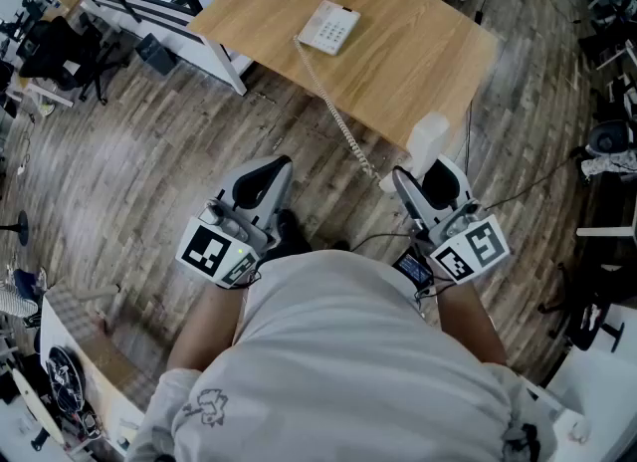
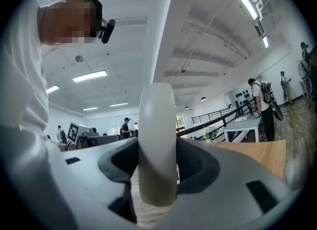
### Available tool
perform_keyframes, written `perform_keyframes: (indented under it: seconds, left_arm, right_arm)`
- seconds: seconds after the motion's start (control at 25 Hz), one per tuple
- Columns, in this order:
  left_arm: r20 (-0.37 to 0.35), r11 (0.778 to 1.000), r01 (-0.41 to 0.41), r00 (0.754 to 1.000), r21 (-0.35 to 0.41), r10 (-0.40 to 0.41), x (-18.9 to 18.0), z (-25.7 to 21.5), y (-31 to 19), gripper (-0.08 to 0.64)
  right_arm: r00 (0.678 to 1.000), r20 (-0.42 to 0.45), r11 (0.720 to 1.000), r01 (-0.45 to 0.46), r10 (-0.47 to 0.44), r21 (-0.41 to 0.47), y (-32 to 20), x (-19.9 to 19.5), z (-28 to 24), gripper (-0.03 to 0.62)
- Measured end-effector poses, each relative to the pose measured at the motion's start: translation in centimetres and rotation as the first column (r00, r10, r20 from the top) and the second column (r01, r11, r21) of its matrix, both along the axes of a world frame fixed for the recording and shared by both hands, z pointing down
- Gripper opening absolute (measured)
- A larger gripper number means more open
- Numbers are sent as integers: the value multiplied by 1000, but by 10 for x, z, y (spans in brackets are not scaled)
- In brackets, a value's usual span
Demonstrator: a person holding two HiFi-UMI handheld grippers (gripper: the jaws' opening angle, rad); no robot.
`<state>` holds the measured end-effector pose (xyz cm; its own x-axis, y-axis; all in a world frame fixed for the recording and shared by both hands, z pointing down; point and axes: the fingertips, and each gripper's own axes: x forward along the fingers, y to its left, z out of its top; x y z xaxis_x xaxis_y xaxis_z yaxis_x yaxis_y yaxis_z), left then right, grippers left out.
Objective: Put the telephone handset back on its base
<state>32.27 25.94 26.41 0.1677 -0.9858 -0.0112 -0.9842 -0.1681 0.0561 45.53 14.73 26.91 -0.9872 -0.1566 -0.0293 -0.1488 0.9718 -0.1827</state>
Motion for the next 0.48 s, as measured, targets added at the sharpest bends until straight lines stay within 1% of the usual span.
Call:
perform_keyframes:
  seconds: [0.28,0.48]
  left_arm:
    - [-20,1000,-3,1000,-4,3,-16,7,-1,6]
    - [-18,1000,-8,1000,-3,8,-31,10,-4,6]
  right_arm:
    - [1000,-10,1000,-7,7,4,-2,-15,3,222]
    - [1000,-17,1000,-22,22,15,-4,-29,3,222]
